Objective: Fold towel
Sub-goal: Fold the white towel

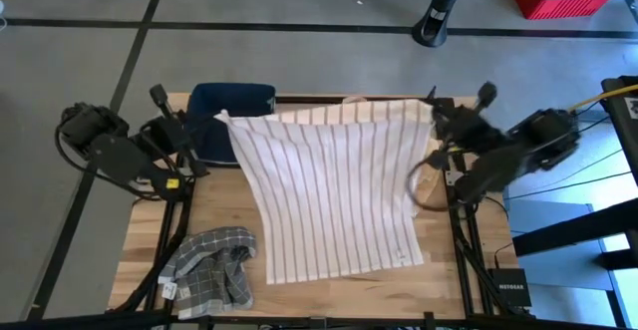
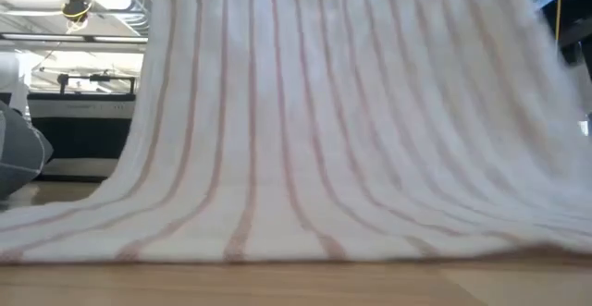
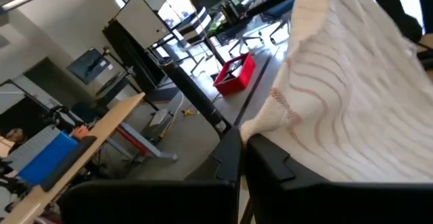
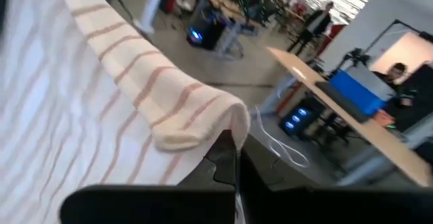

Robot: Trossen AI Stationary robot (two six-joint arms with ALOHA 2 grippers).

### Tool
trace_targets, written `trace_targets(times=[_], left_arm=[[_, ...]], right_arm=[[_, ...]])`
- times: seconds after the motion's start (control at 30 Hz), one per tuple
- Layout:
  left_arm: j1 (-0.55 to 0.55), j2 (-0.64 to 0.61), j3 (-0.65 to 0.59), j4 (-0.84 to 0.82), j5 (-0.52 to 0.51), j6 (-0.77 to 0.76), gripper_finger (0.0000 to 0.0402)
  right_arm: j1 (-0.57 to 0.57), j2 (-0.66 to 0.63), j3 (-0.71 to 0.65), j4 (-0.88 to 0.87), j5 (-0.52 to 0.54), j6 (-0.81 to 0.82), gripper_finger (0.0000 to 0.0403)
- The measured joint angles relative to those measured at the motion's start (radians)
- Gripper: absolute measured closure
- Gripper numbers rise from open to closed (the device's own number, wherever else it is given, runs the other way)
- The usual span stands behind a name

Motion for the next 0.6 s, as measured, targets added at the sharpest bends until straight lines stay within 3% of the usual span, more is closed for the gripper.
trace_targets(times=[0.37,0.6], left_arm=[[0.0,0.0,-0.149,-0.035,0.003,-0.123,0.0396],[0.0,0.0,-0.287,-0.048,0.009,-0.253,0.0396]], right_arm=[[-0.15,-0.076,-0.356,0.013,-0.069,0.048,0.04],[-0.178,-0.145,-0.591,0.155,-0.096,0.05,0.04]])
